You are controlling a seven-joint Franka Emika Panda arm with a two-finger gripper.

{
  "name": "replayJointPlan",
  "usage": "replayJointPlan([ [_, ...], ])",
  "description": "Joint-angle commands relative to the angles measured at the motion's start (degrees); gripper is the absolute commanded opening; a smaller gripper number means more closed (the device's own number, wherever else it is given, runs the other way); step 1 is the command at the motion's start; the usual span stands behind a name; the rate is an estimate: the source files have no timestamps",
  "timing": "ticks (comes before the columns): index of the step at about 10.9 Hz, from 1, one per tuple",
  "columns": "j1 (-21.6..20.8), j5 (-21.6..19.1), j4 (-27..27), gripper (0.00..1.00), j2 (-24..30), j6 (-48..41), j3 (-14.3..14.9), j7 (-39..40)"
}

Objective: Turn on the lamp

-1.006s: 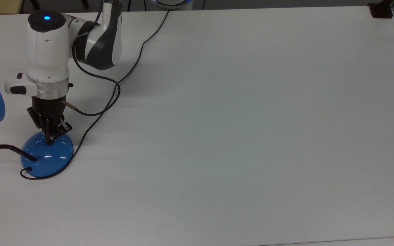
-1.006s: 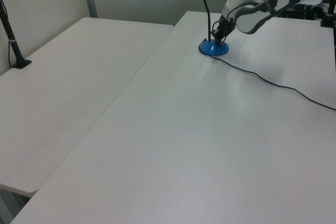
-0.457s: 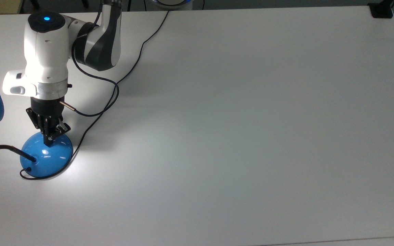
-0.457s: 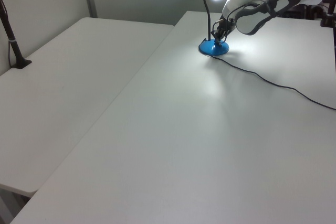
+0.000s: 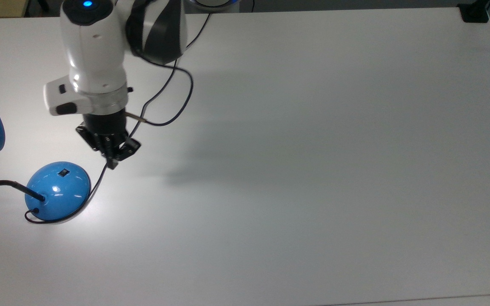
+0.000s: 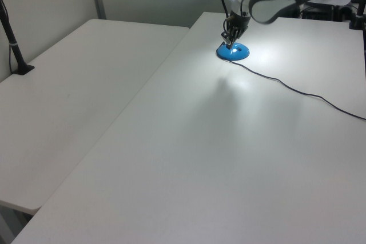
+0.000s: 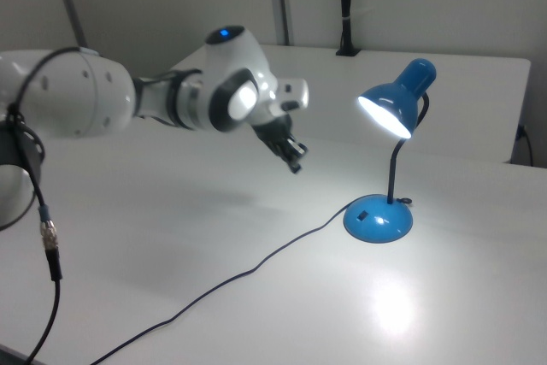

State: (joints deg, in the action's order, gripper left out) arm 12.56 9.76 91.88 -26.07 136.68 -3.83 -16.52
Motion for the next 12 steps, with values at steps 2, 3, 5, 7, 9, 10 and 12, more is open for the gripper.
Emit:
replayJointPlan([
  [2, -6.04, -0.18, 1.90, 0.02, 12.51, -19.38, -2.50, 7.18],
  [3, -7.27, -0.36, 1.81, 0.03, 14.88, -24.04, -2.50, 10.25],
  [5, -9.56, -0.80, 1.81, 0.07, 18.49, -31.09, -2.50, 15.97],
  [7, -11.67, -2.64, 0.93, 0.55, 21.75, -37.50, -1.98, 16.25],
  [9, -15.00, -2.91, 0.93, 1.00, 23.95, -40.51, 0.03, 15.64],
  [10, -17.72, -2.91, 0.93, 1.00, 24.22, -41.66, 1.87, 15.55],
  [12, -21.34, -3.00, 0.93, 1.00, 24.92, -42.72, 5.48, 14.15],
])
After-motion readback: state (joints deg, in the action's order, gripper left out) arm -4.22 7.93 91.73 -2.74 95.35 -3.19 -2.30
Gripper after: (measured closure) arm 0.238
